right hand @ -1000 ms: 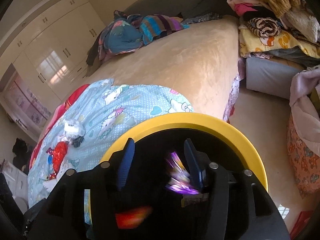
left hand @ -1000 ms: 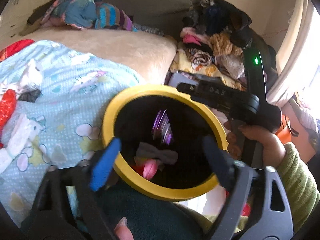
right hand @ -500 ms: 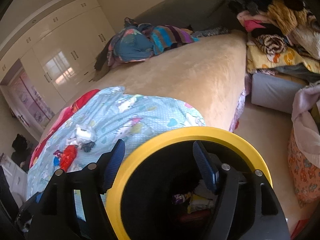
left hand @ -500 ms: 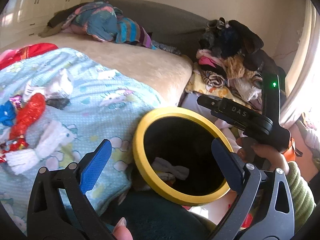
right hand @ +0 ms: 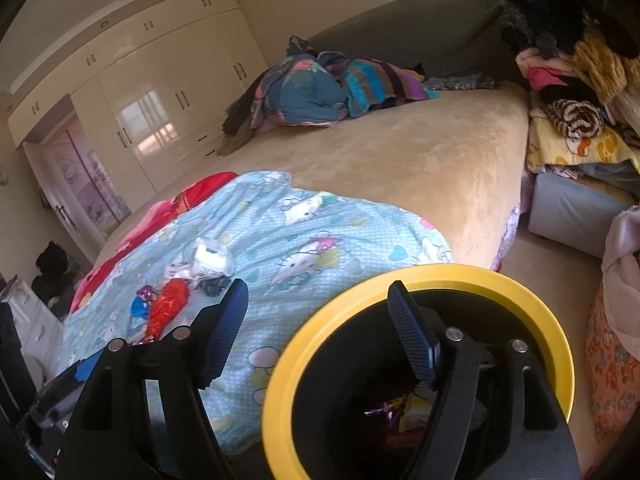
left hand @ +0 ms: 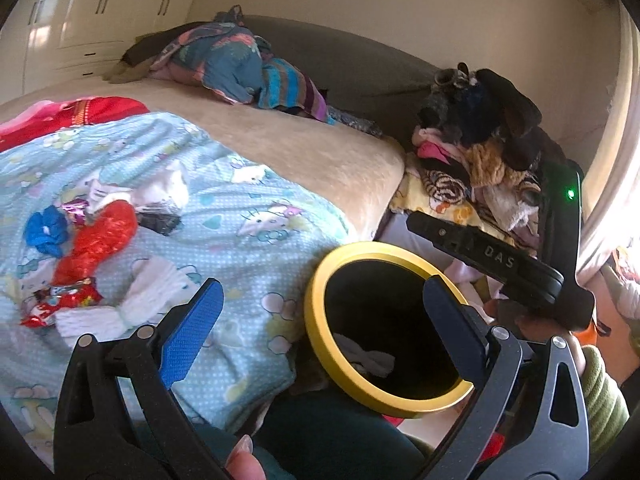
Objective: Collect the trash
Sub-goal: 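Move both open tools back toward the remaining trash on the duvet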
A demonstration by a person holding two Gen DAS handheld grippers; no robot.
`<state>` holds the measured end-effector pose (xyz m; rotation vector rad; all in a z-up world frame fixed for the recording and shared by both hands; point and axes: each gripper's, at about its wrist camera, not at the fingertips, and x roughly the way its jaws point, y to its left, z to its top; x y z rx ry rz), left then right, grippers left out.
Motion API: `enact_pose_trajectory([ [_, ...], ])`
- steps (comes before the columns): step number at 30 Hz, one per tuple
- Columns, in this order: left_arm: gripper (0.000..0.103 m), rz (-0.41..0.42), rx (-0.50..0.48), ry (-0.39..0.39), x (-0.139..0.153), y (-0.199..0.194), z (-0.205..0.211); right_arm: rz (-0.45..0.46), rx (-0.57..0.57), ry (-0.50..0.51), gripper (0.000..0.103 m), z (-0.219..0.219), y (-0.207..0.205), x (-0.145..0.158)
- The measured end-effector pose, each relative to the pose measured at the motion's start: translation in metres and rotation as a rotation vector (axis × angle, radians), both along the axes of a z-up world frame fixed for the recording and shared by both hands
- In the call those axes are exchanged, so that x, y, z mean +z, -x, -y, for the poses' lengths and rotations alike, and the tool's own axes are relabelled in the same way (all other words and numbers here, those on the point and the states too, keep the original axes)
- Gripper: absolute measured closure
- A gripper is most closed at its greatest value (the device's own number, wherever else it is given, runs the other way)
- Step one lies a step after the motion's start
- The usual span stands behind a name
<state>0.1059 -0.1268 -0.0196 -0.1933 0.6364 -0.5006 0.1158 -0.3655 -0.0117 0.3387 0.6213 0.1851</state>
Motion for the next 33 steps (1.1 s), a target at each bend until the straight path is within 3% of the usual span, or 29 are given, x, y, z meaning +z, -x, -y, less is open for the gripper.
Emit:
enact_pose_trajectory([
  [20,0.011,0.086,0.172,-0.007,0.017,0.000,-0.059,0.054,0.085,0.013,0.032,-0.044,0.002,0.012],
  [33,0.011,0.066,0.307,0.020,0.010,-0.009,-0.113,0.021,0.191,0.064,0.031,-0.094,-0.007,0.000],
])
